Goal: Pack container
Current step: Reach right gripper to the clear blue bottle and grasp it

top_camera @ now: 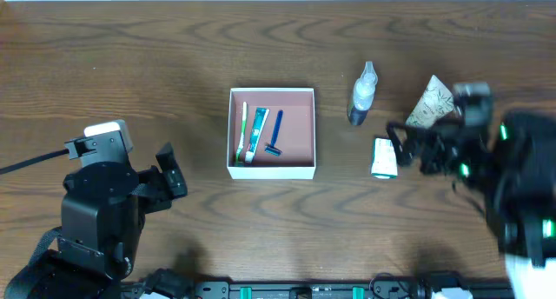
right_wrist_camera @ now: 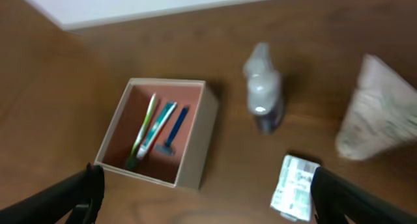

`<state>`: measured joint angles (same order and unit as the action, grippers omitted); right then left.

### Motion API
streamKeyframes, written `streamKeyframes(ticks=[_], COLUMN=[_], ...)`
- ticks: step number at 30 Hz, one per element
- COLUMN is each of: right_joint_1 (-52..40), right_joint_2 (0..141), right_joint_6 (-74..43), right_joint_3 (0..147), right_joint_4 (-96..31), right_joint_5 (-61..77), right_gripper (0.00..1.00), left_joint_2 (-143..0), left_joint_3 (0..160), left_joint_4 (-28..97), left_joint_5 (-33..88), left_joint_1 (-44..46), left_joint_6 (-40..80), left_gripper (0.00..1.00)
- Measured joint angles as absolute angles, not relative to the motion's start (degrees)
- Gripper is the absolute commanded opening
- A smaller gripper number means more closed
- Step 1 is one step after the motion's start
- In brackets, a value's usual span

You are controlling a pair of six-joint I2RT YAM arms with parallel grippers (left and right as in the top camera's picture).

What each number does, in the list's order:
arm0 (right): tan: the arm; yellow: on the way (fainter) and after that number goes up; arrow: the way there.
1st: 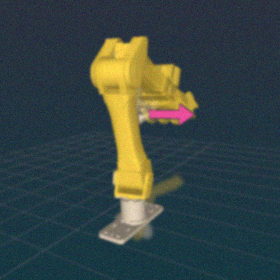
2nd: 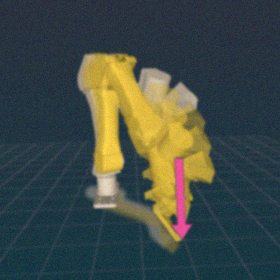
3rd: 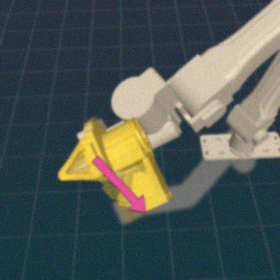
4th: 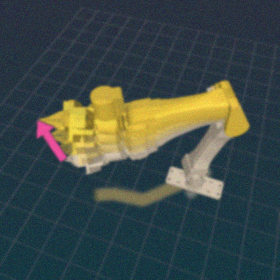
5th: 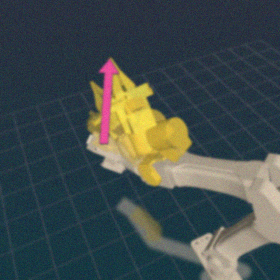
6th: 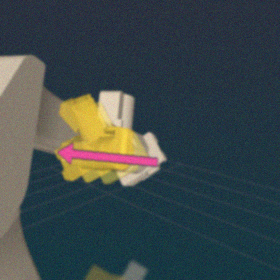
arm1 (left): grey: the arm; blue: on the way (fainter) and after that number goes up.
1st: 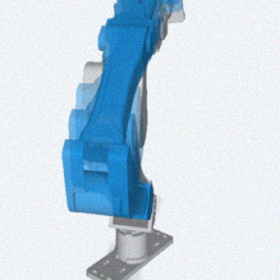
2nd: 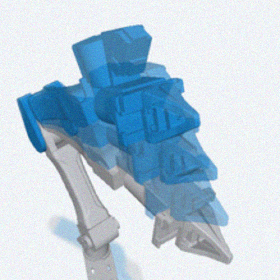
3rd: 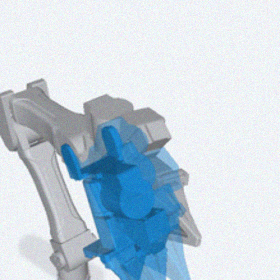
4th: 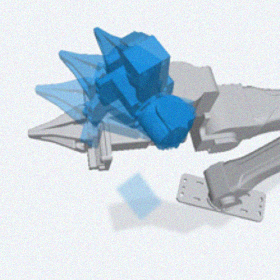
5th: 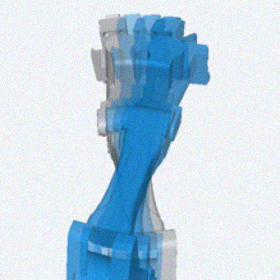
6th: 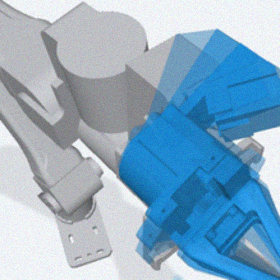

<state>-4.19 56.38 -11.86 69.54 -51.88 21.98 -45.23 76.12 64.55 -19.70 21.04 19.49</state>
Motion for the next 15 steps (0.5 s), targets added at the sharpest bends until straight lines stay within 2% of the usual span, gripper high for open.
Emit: streamKeyframes(ticks=[7,15], right_joint_1=[-12.1,-16.6], right_joint_2=[76.1,96.6], right_joint_6=[-8.8,-16.3], right_joint_3=[80.2,95.5], right_joint_4=[-50.7,-55.7], right_joint_5=[20.6,1.9], right_gripper=[0.99,0.99], left_joint_2=[-45.3,-45.3], left_joint_3=[76.1,76.1], left_joint_4=[64.5,64.5], left_joint_5=[-19.7,-19.7], left_joint_1=[21.0,21.0], left_joint_6=[19.5,19.5], left_gripper=[0.98,0.98])
